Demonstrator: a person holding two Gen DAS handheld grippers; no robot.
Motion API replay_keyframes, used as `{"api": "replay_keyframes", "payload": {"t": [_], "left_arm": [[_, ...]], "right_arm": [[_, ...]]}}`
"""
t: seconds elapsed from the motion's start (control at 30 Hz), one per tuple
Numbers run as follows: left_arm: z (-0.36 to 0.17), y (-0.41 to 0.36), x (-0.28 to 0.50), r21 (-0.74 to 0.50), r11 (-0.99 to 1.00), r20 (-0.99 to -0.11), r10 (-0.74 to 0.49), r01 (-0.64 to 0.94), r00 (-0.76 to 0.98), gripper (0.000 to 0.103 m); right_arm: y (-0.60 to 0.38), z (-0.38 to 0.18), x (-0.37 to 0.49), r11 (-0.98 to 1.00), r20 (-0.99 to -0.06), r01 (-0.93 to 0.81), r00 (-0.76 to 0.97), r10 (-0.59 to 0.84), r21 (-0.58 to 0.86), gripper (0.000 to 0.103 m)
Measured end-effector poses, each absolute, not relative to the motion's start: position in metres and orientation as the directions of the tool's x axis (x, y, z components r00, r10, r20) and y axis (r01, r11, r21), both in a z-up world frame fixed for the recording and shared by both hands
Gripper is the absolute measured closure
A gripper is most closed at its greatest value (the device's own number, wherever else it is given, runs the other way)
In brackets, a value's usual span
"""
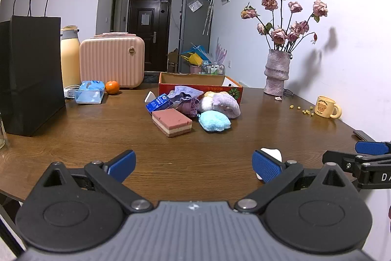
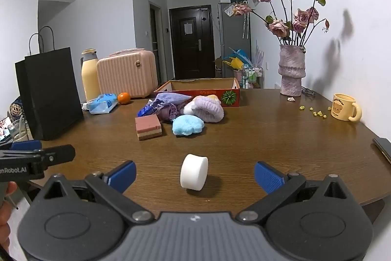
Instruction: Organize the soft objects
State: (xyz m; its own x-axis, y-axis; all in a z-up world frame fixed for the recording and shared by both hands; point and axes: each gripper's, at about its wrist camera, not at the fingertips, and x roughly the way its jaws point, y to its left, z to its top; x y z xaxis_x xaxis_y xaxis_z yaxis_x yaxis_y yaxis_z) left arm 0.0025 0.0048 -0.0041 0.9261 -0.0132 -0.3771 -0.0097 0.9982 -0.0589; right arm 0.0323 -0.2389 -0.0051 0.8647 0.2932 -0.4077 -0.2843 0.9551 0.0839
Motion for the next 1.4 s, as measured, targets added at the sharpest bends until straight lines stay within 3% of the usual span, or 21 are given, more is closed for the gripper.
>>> {"api": "replay_keyframes", "payload": {"t": [1.4], "left_arm": [[-0.0017, 0.0003, -0.0007, -0.06, 0.998, -0.372, -0.014, -0.01, 0.928, 0.0]], "right_arm": [[-0.2359, -0.0069, 0.0329, 0.955, -0.411, -0.287, 0.864, 0.292, 0.076, 0.0]]}}
